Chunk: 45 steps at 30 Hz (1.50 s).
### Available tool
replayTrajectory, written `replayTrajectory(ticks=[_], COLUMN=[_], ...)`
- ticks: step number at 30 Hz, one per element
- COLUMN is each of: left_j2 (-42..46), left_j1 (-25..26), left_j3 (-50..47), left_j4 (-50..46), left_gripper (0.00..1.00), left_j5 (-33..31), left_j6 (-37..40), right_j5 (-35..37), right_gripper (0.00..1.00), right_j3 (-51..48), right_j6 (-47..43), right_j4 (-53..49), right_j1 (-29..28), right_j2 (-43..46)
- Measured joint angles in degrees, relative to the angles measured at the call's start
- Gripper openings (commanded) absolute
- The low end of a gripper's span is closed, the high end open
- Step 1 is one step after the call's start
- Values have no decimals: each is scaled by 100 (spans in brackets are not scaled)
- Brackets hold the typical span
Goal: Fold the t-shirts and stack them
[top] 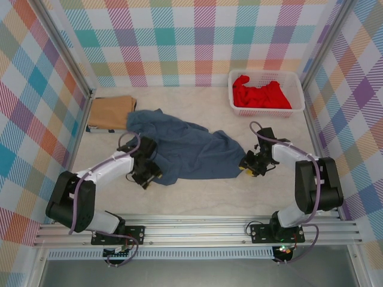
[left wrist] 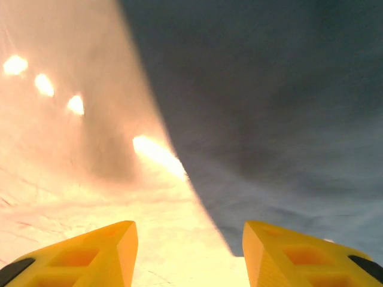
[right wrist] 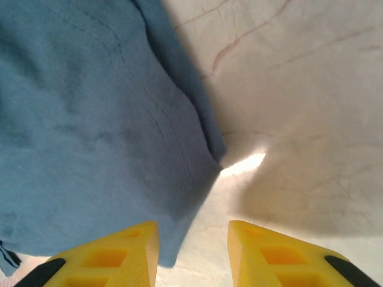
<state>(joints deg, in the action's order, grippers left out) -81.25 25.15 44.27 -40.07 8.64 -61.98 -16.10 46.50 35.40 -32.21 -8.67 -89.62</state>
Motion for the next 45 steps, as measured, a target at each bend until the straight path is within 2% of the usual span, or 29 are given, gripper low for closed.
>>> replayTrajectory(ticks=[4, 8, 9, 11, 12, 13, 15, 21, 27, 30, 38, 40, 42, 45], left_j2=[-39, -352, -404, -446, -466, -470, -472, -341, 767, 1235, 1458, 1438, 1362, 1169], left_j1=[195, 417, 468, 501, 507, 511, 540, 612, 481, 328, 210, 188, 173, 133], left_j3=[-299, -199, -168, -146, -127, -111, 15, 866, 955, 953, 813, 730, 656, 568], left_j4=[710, 1198, 1150, 1040, 903, 748, 697, 422, -640, -1056, -1539, -1528, -1499, -1462], left_gripper=[52, 44, 38, 16, 4, 0, 0, 0, 0, 0, 0, 0, 0, 0], left_j5=[197, 221, 166, 96, 66, 28, -57, -472, -876, -920, -1043, -1078, -1097, -1167], left_j6=[-892, -1497, -1602, -1799, -1856, -1888, -1810, -1231, -664, -435, -109, -72, -11, 72], right_j5=[-66, -63, -57, -37, -22, 4, 59, 234, 520, 505, 190, 105, 63, 116], right_gripper=[33, 29, 26, 21, 15, 9, 0, 0, 0, 0, 0, 8, 28, 43], right_j3=[55, 118, 127, 138, 146, 151, 155, 282, 1058, 1117, 1130, 1233, 1403, 1729], right_j6=[17, 15, 15, 11, 9, 13, 17, 13, -11, -28, -127, -162, -192, -251], right_j4=[44, 7, -7, -44, -68, -96, -157, -155, -973, -1399, -2885, -2977, -2911, -2592], right_j1=[17, 11, 11, 22, 35, 46, 57, 0, -4, -4, -155, -190, -205, -208], right_j2=[-197, -278, -293, -323, -334, -339, -341, -155, 645, 1117, 1137, 761, 195, -741])
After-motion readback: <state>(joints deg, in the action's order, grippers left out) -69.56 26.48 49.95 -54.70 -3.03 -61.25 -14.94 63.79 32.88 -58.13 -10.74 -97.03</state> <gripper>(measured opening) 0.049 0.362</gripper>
